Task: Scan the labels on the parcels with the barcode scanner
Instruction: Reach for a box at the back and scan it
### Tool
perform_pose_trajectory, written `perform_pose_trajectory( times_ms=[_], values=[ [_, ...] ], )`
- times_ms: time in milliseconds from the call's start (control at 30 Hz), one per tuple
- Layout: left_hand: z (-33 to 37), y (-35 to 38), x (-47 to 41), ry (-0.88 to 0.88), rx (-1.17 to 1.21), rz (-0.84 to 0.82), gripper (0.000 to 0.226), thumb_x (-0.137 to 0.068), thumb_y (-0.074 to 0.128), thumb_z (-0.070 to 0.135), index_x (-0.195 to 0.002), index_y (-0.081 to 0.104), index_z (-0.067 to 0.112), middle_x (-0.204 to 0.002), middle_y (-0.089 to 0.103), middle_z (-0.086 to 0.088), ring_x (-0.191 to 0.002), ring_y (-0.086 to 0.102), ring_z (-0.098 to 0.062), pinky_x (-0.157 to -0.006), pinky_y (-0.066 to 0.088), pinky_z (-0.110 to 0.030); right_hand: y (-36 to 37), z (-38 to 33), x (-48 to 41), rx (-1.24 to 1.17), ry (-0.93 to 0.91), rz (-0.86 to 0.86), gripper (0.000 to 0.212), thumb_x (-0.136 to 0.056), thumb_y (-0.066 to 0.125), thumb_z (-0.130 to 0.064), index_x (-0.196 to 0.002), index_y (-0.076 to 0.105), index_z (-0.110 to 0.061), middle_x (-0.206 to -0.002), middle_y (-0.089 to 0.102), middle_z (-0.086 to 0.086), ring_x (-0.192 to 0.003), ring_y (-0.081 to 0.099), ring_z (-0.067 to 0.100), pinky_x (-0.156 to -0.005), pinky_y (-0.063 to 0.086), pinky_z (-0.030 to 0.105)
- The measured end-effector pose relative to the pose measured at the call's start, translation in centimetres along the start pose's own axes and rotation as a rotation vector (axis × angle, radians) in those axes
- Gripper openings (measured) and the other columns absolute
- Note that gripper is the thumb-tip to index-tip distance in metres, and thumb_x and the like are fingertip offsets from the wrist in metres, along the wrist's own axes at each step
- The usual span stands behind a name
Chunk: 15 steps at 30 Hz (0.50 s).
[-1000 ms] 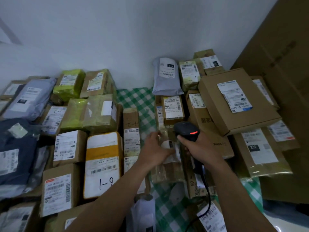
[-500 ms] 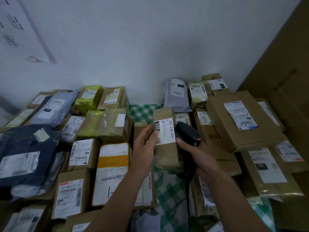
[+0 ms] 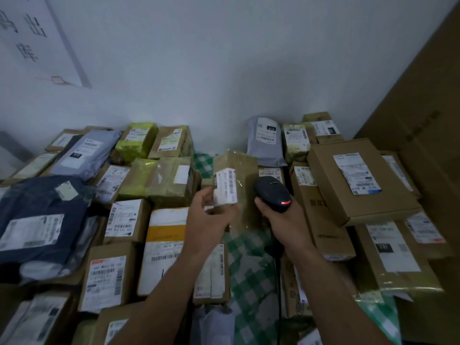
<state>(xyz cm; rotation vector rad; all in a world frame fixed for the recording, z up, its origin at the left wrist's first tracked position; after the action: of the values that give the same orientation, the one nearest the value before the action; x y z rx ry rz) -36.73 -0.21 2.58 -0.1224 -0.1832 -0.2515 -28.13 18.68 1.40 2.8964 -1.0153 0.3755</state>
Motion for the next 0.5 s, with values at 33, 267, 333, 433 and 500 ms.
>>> perform_pose_trajectory(
  times_ms=[33,267,333,433,500],
  values=[
    [0.6,-0.6,-0.9,0.014,-0.031,0.003,0.069,-0.076,0.091,0.023,-0.136,0.059,0.035,-0.124,0.068,0.015,-0.103,0.068,-0.001,-0.072,0.059,-0.019,0.1,-0.4,0.0,0.039,-0.033,-0.013,0.056,-0.082,0.088,-0.028,-0.133,0.065,-0.026,-0.117,0.073,-0.011,-0.108,0.068,0.005,-0.092,0.056,0.029],
    [3.2,-3.7,-6.3,0.057,-0.359,-0.087,0.069,-0.078,0.086,0.016,-0.142,0.062,0.026,-0.135,0.065,0.007,-0.109,0.062,-0.005,-0.073,0.048,-0.011,1.3,-0.5,0.4,0.284,-0.069,-0.186,0.051,-0.082,0.087,-0.035,-0.127,0.063,-0.032,-0.111,0.074,-0.012,-0.091,0.071,0.002,-0.072,0.055,0.019],
    [3.1,-4.0,-7.2,0.034,-0.42,-0.13,0.066,-0.078,0.086,0.016,-0.14,0.064,0.025,-0.136,0.065,0.005,-0.114,0.061,-0.009,-0.071,0.044,-0.01,1.7,-0.5,0.6,0.323,-0.074,-0.203,0.053,-0.082,0.087,-0.038,-0.128,0.061,-0.033,-0.114,0.071,-0.015,-0.1,0.068,0.002,-0.083,0.056,0.026],
    [2.9,-4.0,-7.9,0.039,-0.485,-0.167,0.062,-0.08,0.085,0.02,-0.138,0.066,0.026,-0.134,0.068,0.005,-0.113,0.064,-0.01,-0.075,0.048,-0.015,2.2,-0.4,0.7,0.356,-0.072,-0.225,0.055,-0.081,0.086,-0.04,-0.13,0.061,-0.031,-0.113,0.073,-0.011,-0.103,0.07,0.011,-0.086,0.058,0.031],
    [2.7,-4.0,-8.2,0.039,-0.521,-0.178,0.061,-0.08,0.084,0.021,-0.139,0.065,0.026,-0.132,0.068,0.004,-0.111,0.065,-0.01,-0.076,0.049,-0.017,2.5,-0.3,0.8,0.376,-0.074,-0.235,0.056,-0.081,0.086,-0.042,-0.13,0.061,-0.03,-0.111,0.075,-0.007,-0.101,0.072,0.016,-0.085,0.059,0.033]
  ],
)
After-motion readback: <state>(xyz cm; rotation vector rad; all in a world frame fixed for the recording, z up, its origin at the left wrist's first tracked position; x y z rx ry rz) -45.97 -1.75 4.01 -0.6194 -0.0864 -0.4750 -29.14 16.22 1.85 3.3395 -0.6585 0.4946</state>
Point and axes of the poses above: each hand's wrist, its own x-axis away from the middle knuckle, its own y-axis out of the palm, z = x × y, the point moved 7 cm from there along -x, towards the middle knuckle
